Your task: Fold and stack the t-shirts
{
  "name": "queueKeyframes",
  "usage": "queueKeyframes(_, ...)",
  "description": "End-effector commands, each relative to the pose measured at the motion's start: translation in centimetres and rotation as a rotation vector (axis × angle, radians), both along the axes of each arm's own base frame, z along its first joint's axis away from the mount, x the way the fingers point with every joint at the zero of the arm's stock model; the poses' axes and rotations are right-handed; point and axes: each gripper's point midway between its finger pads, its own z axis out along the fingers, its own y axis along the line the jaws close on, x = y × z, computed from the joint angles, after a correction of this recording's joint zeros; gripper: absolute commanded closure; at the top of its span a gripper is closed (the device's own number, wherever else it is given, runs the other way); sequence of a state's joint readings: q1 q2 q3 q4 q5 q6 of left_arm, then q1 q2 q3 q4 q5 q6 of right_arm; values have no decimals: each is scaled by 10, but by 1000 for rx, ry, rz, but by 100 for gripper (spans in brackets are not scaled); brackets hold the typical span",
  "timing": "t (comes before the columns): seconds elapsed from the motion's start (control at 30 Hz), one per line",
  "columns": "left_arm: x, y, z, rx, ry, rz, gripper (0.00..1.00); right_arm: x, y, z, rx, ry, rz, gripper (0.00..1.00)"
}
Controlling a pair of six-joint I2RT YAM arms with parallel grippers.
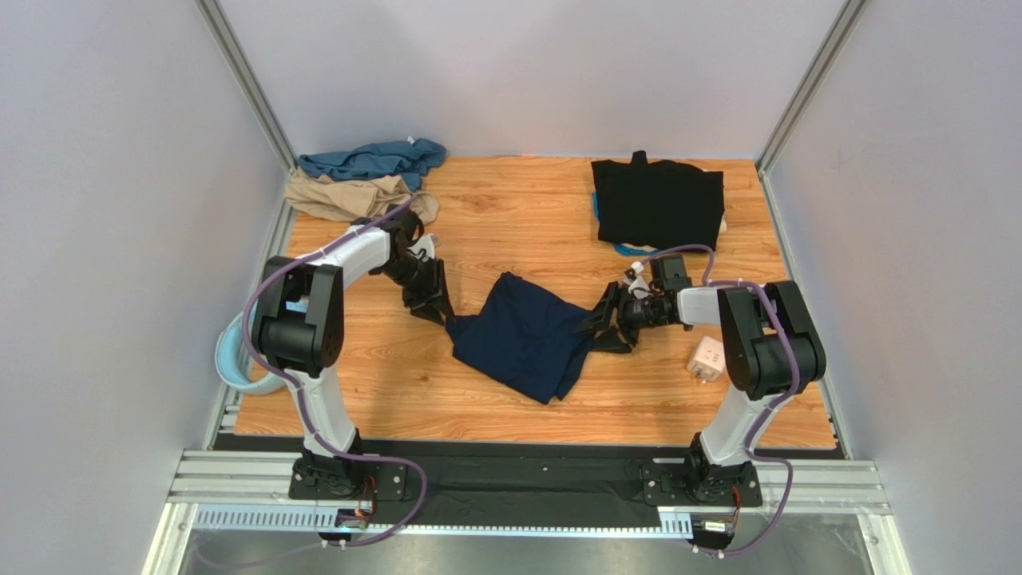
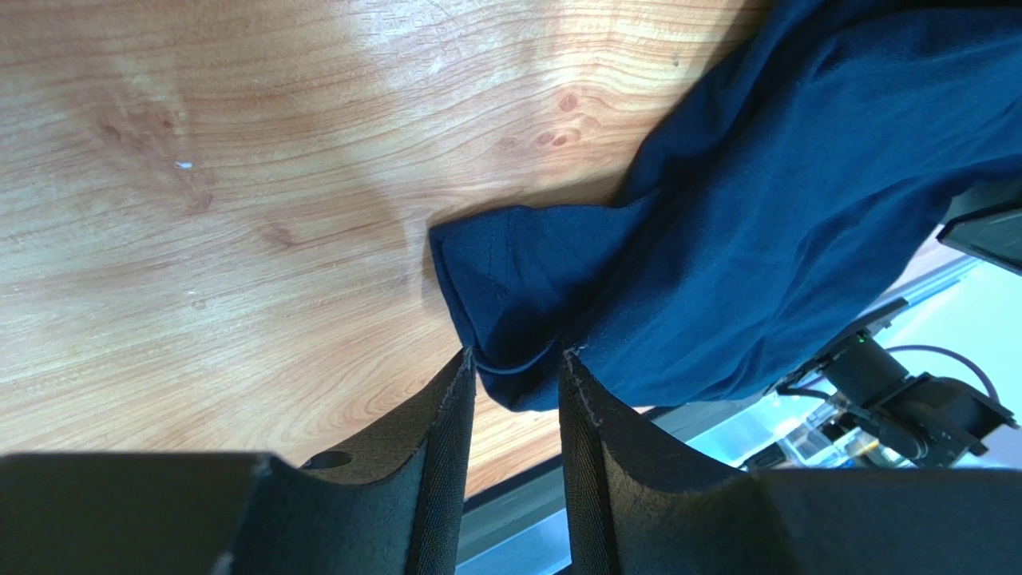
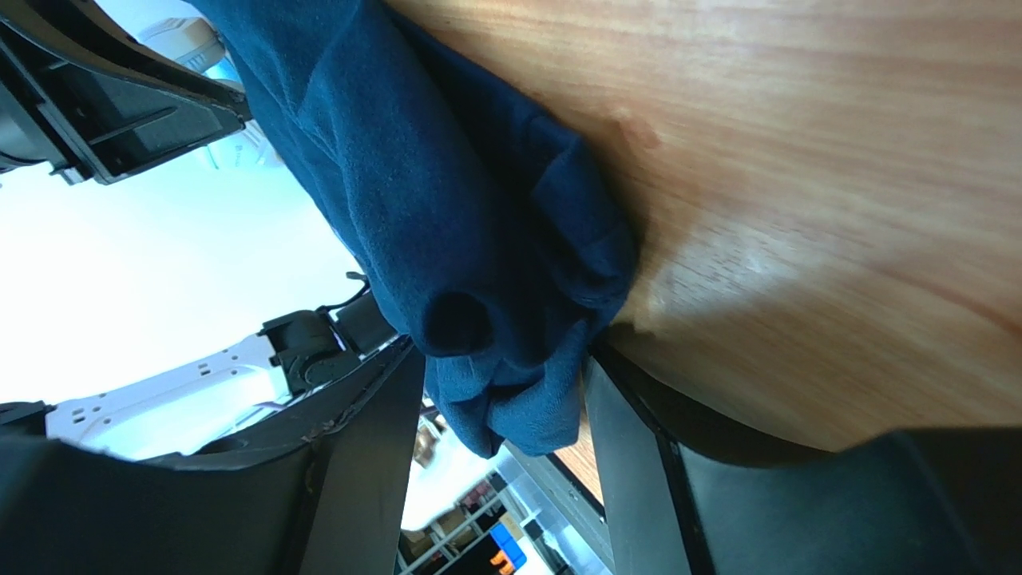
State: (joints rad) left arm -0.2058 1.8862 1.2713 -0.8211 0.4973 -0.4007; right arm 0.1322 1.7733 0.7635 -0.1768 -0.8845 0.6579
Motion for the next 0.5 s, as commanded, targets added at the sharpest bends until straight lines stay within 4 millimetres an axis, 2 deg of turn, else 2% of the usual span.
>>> queueKeyframes(0.0,9,-7,22,-5,-57,8,62,-6,-4,-23,-127,11,-1,41)
queueKeyframes(0.03,10,-8,21,-3,-59,5,62,-14,0,-27,-137,21,15,41)
queueKeyframes(0.23,2,-21,13,20,-42,-34,62,-31,23,-37,-176,46,75,41)
queueKeyframes(0.37,-9,-35,6,57,-46,-73,62,-32,38,-40,-195,40,98,41)
queueKeyframes(0.47,-17,-41,-1,71,-32,-82,62,-32,40,-47,-222,62,101,41)
